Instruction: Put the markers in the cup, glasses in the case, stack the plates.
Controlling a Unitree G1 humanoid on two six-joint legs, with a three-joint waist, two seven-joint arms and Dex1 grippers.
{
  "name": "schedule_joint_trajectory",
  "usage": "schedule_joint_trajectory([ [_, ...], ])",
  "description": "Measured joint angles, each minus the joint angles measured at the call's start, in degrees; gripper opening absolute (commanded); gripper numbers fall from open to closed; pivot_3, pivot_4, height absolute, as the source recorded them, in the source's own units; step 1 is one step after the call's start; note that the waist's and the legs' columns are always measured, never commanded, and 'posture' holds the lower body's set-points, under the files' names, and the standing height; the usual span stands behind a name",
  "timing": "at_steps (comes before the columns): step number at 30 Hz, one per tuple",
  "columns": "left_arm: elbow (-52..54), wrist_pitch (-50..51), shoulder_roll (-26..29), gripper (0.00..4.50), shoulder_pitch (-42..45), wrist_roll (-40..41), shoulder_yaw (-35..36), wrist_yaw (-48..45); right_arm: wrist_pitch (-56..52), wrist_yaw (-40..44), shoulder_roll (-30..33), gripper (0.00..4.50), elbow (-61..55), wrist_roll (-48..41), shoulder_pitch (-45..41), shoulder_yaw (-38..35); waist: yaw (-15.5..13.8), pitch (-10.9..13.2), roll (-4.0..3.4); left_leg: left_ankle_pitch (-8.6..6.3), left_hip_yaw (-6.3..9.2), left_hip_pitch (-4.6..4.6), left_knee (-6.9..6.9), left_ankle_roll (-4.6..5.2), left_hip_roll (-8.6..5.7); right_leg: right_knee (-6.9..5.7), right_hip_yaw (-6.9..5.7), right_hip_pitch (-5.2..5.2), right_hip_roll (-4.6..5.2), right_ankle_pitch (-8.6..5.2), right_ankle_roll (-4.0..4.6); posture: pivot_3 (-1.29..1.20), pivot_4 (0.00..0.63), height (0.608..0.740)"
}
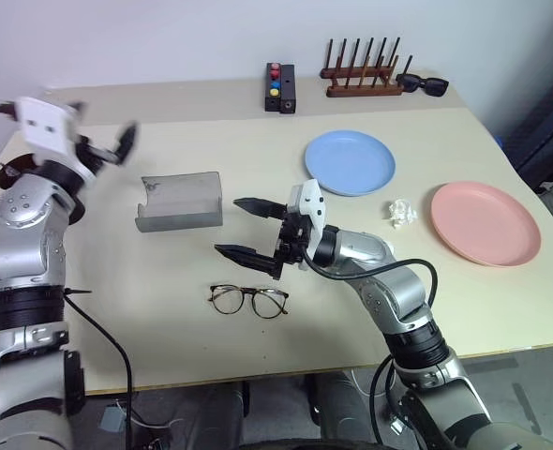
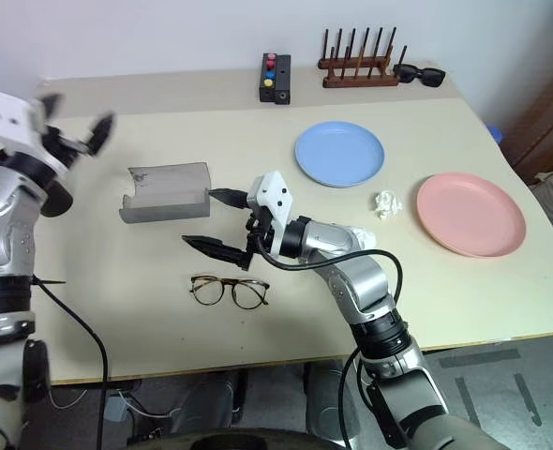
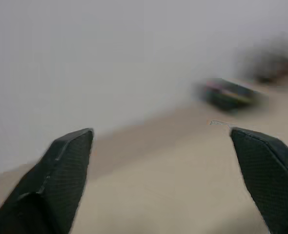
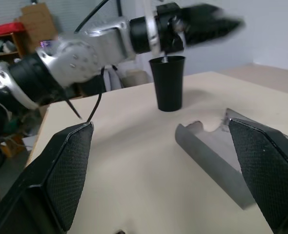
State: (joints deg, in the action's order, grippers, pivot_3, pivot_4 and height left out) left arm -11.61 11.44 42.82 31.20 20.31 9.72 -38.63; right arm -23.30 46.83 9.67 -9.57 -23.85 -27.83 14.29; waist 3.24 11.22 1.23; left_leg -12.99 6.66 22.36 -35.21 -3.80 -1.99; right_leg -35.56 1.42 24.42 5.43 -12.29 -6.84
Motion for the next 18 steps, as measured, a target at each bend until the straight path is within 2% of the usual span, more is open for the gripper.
schedule_joint_trajectory([
  [3, -1.3, 4.5, 4.0, 4.49, -0.7, -0.9, -4.9, -8.9, 0.0, -0.4, 0.0, 4.5, 0.0, 0.0, 0.0, 0.0, 0.5, 0.0, 0.01, 0.0, 0.03, 0.01, -0.01, 0.01, 0.06, -0.02, 0.0, 0.02, -0.08, -0.01, 0.01, 0.0, 0.15, 0.739],
  [7, -6.4, 5.6, 8.3, 4.49, 0.4, -5.7, -11.4, -18.1, 0.0, -0.9, 0.0, 4.5, -0.1, 0.0, 0.1, 0.0, 0.6, 0.0, 0.0, 0.0, 0.03, 0.02, -0.01, 0.01, 0.06, -0.02, 0.0, 0.02, -0.09, -0.01, 0.01, 0.0, 0.15, 0.739],
  [14, -16.6, 3.7, 8.4, 4.49, 6.2, -12.7, -18.0, -26.7, 0.0, -1.8, -0.1, 4.5, -0.3, 0.1, 0.4, 0.0, -0.1, 0.0, 0.02, 0.0, 0.03, 0.06, -0.05, 0.01, 0.05, 0.0, 0.0, 0.02, -0.08, -0.01, 0.0, 0.0, 0.15, 0.739],
  [17, -19.3, 1.5, 7.9, 3.65, 6.8, -14.4, -19.3, -29.2, 0.0, -2.1, 0.0, 4.5, -0.3, 0.1, 0.7, 0.0, -0.2, 0.0, 0.02, 0.0, 0.04, 0.06, -0.04, 0.01, 0.06, -0.01, 0.0, 0.03, -0.08, -0.01, 0.0, 0.0, 0.15, 0.739],
  [18, -19.9, 1.0, 7.7, 3.21, 6.9, -14.7, -19.5, -29.8, 0.0, -2.1, 0.0, 4.5, -0.3, 0.1, 0.7, 0.0, -0.2, 0.0, 0.02, 0.0, 0.04, 0.06, -0.04, 0.01, 0.06, -0.01, 0.0, 0.03, -0.08, -0.01, 0.0, 0.0, 0.15, 0.739],
])
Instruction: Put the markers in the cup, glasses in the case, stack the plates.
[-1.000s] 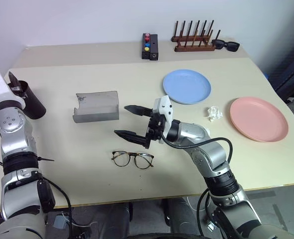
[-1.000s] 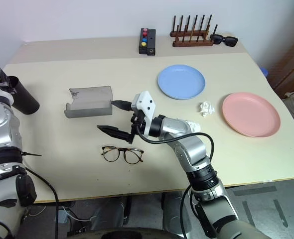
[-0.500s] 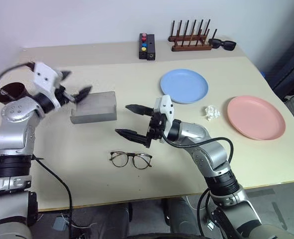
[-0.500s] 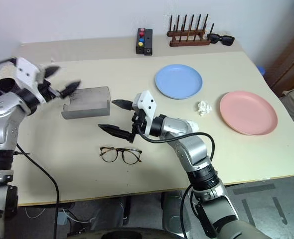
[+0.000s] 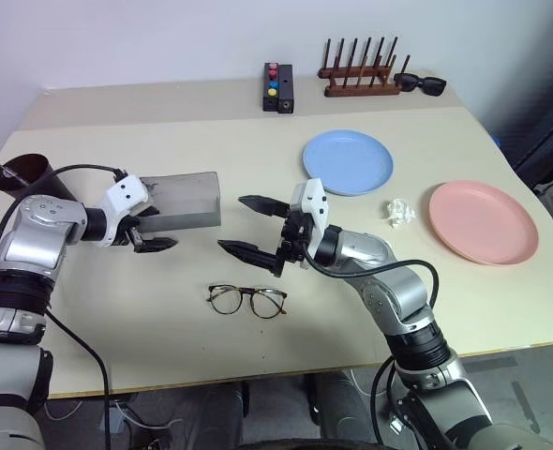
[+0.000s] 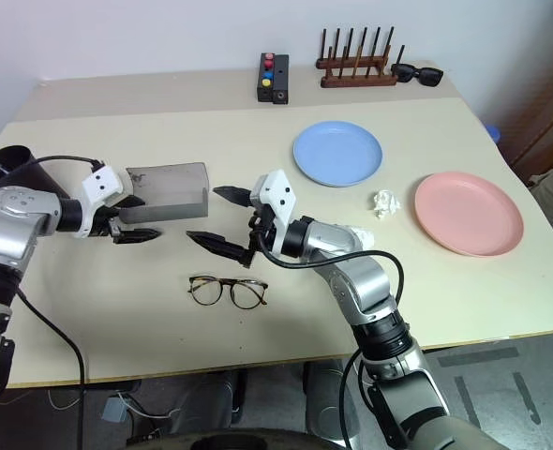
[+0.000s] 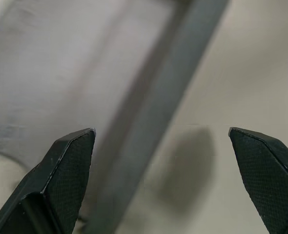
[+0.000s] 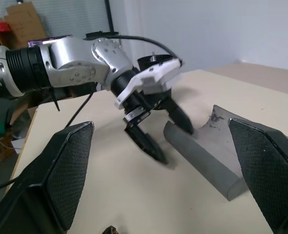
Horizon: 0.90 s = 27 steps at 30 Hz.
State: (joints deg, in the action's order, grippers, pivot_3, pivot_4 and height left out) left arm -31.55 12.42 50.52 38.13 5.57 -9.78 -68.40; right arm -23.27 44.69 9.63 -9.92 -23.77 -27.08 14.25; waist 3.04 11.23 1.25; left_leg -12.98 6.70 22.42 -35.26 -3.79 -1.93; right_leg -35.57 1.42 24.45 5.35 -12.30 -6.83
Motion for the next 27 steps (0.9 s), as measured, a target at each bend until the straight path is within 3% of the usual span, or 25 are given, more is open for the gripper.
schedule_joint_trajectory([
  [6, -1.7, -0.9, -0.7, 0.28, 0.4, -0.4, -0.1, -2.0, 0.0, -0.4, 0.0, 4.5, 0.0, 0.0, 0.1, 0.0, -0.4, 0.0, 0.0, 0.0, 0.0, 0.0, 0.0, 0.0, 0.0, 0.0, 0.0, 0.0, 0.0, 0.0, 0.0, 0.0, 0.15, 0.739],
  [7, -1.7, -1.2, -1.0, 0.06, 0.3, -0.4, 0.1, -2.1, 0.0, -0.4, 0.0, 4.5, 0.0, 0.0, 0.1, 0.0, -0.4, 0.0, 0.0, 0.0, 0.0, 0.0, -0.01, 0.0, 0.0, 0.0, 0.0, 0.0, 0.0, 0.0, 0.0, 0.0, 0.15, 0.739],
  [13, 3.3, -0.4, -1.3, 0.06, -2.8, 1.1, 1.4, -4.4, 0.1, -0.5, 0.1, 4.5, -0.2, 0.0, 0.2, 0.0, -0.5, 0.0, 0.0, 0.0, 0.0, 0.01, -0.02, 0.0, 0.0, -0.01, 0.0, 0.0, 0.01, 0.0, 0.0, 0.0, 0.15, 0.739],
  [17, 13.2, 1.9, -1.3, 0.06, -6.4, 3.2, 1.5, -7.9, 0.0, 0.0, 0.9, 4.5, -0.2, -0.1, 0.2, 0.0, -0.5, 0.0, 0.0, 0.0, 0.0, 0.01, -0.02, 0.0, 0.0, 0.0, 0.01, 0.0, 0.02, 0.0, 0.0, 0.0, 0.15, 0.739],
  [22, 22.1, 2.4, -1.5, 0.06, -8.2, 3.7, -1.7, -11.4, -1.4, 2.4, 4.6, 4.5, -2.0, -0.9, 1.5, -0.2, -0.6, 0.0, 0.0, 0.0, 0.0, 0.02, -0.03, 0.0, 0.0, 0.01, 0.01, -0.01, 0.02, 0.0, 0.01, 0.0, 0.15, 0.739],
  [27, 22.3, 0.9, -3.4, 0.06, -6.2, 1.1, -5.7, -12.8, -2.8, 3.8, 8.4, 4.5, -3.4, -1.8, 3.0, -1.5, -0.6, 0.0, -0.01, 0.01, 0.0, 0.01, -0.04, 0.01, 0.0, 0.0, 0.01, -0.01, 0.01, 0.0, 0.01, 0.0, 0.15, 0.739],
])
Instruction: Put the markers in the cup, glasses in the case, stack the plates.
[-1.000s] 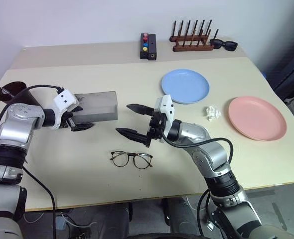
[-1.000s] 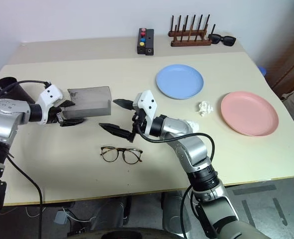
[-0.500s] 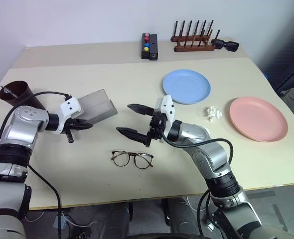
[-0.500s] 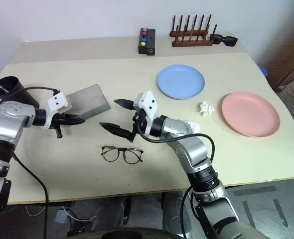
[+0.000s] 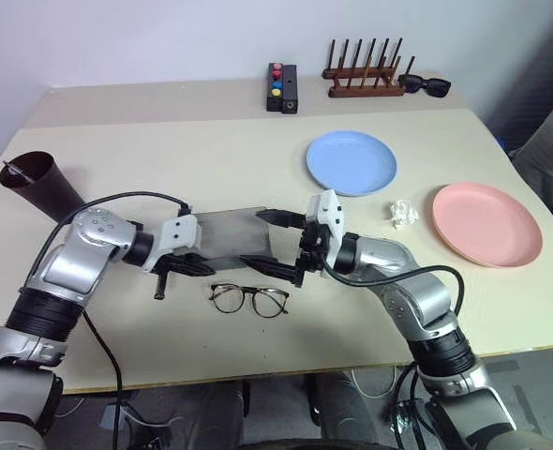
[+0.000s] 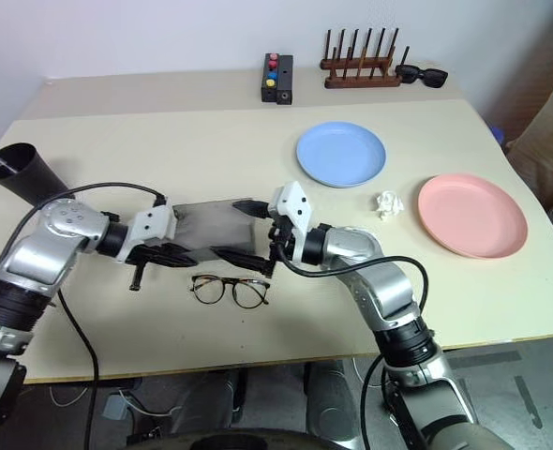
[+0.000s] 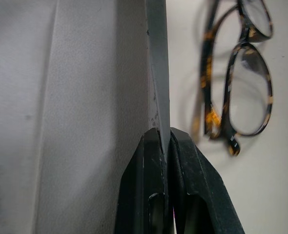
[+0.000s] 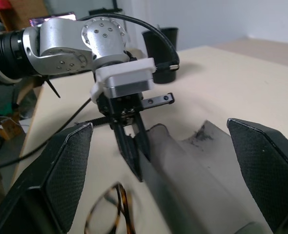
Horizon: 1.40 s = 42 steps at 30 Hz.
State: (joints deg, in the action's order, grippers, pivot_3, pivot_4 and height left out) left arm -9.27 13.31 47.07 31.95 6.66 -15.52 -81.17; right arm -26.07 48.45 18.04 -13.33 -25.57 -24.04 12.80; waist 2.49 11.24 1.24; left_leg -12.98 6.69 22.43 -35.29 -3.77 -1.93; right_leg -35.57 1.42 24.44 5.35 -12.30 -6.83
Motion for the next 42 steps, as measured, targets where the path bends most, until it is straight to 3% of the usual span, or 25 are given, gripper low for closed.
schedule_joint_trajectory([
  [13, -8.5, -6.4, -3.5, 0.06, 5.7, -3.7, -2.1, -1.3, -0.7, 1.7, 11.7, 4.5, -2.3, 2.8, 3.8, -1.7, -0.1, 0.0, 0.0, 0.0, -0.01, 0.01, -0.08, 0.01, -0.01, 0.01, 0.0, -0.04, 0.01, 0.0, -0.02, 0.0, 0.15, 0.739],
  [16, -9.2, -6.5, -3.9, 0.96, 5.8, -3.8, -2.1, -1.3, -0.5, 2.1, 13.1, 4.5, -2.6, 2.9, 4.6, -2.5, -0.1, 0.0, 0.01, -0.01, -0.01, 0.01, -0.09, 0.01, -0.01, 0.01, 0.0, -0.05, 0.01, 0.0, -0.02, 0.0, 0.15, 0.739],
  [20, -10.1, -6.6, -4.6, 2.92, 6.0, -3.6, -2.0, -1.2, -0.5, 2.4, 13.7, 4.5, -2.6, 3.0, 5.2, -2.6, -0.1, 0.0, 0.01, -0.01, -0.01, 0.01, -0.1, 0.02, -0.01, 0.01, 0.0, -0.05, 0.01, 0.0, -0.01, 0.0, 0.15, 0.739],
  [27, -9.1, -3.3, -4.9, 2.92, 7.5, 0.8, 3.0, -1.0, -0.2, 2.7, 14.9, 4.5, -2.7, 3.1, 5.8, -2.6, -0.1, 0.0, 0.02, -0.01, 0.0, 0.02, -0.1, 0.02, -0.01, 0.01, 0.0, -0.05, 0.01, 0.0, -0.02, 0.0, 0.15, 0.739],
  [33, 1.3, -0.3, -3.1, 2.92, 6.9, 4.3, 5.2, -2.2, 0.1, 2.7, 15.7, 4.5, -2.7, 3.2, 6.7, -3.1, -0.1, 0.0, 0.01, -0.01, -0.01, 0.02, -0.1, 0.02, -0.01, 0.02, 0.01, -0.06, 0.02, 0.0, -0.02, 0.0, 0.15, 0.739],
  [42, 9.7, -1.6, -7.0, 2.92, 3.7, 1.6, -5.3, -3.8, -0.4, 1.6, 16.6, 4.5, -5.8, 3.4, 9.1, -3.8, -0.4, 0.0, 0.03, -0.01, -0.01, 0.05, -0.19, 0.03, -0.02, 0.02, 0.0, -0.1, 0.02, 0.0, -0.02, 0.0, 0.15, 0.739],
])
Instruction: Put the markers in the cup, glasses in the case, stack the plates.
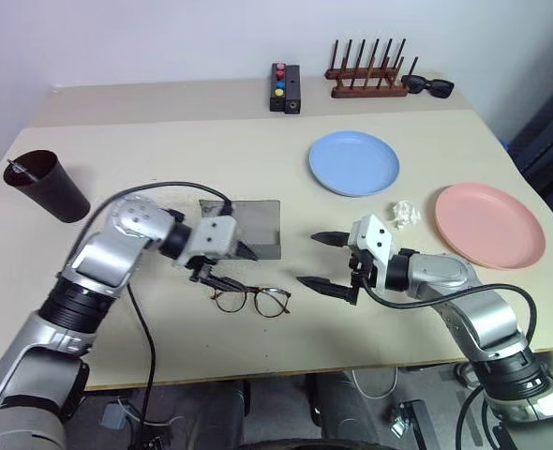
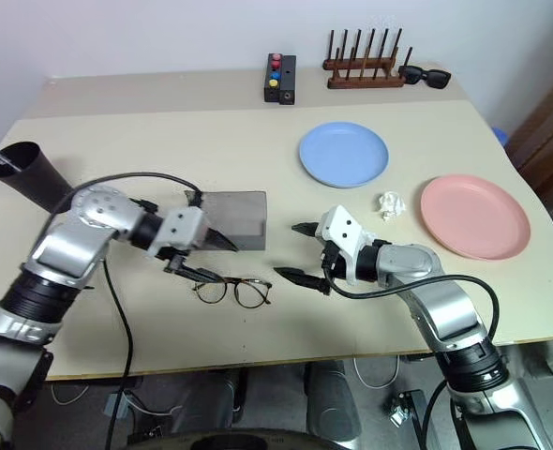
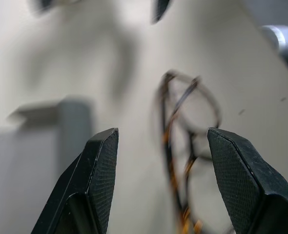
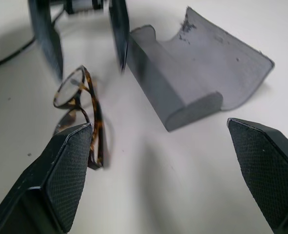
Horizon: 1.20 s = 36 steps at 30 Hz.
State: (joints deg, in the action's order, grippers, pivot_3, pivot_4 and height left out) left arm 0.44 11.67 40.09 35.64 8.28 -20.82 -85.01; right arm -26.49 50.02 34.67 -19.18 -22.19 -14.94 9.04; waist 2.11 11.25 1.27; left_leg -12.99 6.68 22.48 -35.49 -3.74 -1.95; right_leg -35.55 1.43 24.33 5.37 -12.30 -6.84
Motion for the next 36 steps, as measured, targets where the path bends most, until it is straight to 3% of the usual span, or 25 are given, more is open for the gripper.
schedule_joint_trajectory([
  [16, -5.3, -6.3, -0.9, 2.92, 0.6, -5.3, -5.5, -1.8, -1.8, -3.2, 0.1, 4.5, -3.3, 0.0, 2.9, -0.9, 0.1, 0.0, 0.0, -0.02, 0.0, 0.0, -0.04, 0.03, 0.0, -0.02, 0.0, 0.0, 0.0, 0.0, 0.01, 0.0, 0.15, 0.739],
  [19, -5.8, -6.4, -0.9, 2.09, 0.6, -5.3, -5.4, -2.1, -1.8, -3.2, 0.1, 4.5, -3.3, 0.0, 2.9, -0.9, 0.1, 0.0, 0.0, -0.02, 0.0, 0.0, -0.05, 0.04, 0.0, -0.02, 0.0, 0.0, 0.0, 0.0, 0.0, 0.0, 0.15, 0.739],
  [23, -5.3, -6.3, -0.8, 0.18, 0.9, -4.2, -4.8, -3.1, -1.8, -3.1, 0.0, 4.5, -3.2, 0.1, 2.9, -0.9, 0.1, 0.0, -0.04, -0.03, 0.0, -0.04, -0.06, 0.04, 0.0, -0.01, 0.0, -0.07, 0.0, 0.0, 0.0, 0.0, 0.15, 0.739],
  [24, -4.6, -6.3, -0.7, 0.01, 1.0, -3.9, -4.7, -3.6, -1.8, -3.1, 0.0, 4.5, -3.2, 0.1, 2.9, -0.9, 0.1, -0.1, -0.12, -0.03, 0.0, -0.09, -0.08, 0.05, 0.0, 0.0, 0.0, -0.15, 0.01, -0.01, 0.01, 0.0, 0.15, 0.739],
  [31, -3.7, -5.7, -0.4, 0.01, 0.3, -3.2, -3.7, -2.8, -1.4, -2.6, -0.1, 4.5, -3.1, 0.2, 2.6, -0.9, -0.6, -0.1, -0.2, -0.09, 0.01, -0.09, -0.41, 0.15, 0.01, -0.02, -0.01, -0.29, 0.0, -0.23, 0.02, 0.0, 0.15, 0.739],
  [36, -2.4, -4.4, 3.0, 0.01, -1.3, -1.3, -1.3, -3.3, -0.8, -2.1, 0.3, 4.5, -2.3, 0.6, 2.4, -1.5, -0.8, -0.1, -0.21, -0.13, 0.0, -0.07, -0.44, 0.23, 0.02, -0.02, -0.01, -0.28, -0.01, -0.21, 0.05, 0.0, 0.15, 0.739],
])
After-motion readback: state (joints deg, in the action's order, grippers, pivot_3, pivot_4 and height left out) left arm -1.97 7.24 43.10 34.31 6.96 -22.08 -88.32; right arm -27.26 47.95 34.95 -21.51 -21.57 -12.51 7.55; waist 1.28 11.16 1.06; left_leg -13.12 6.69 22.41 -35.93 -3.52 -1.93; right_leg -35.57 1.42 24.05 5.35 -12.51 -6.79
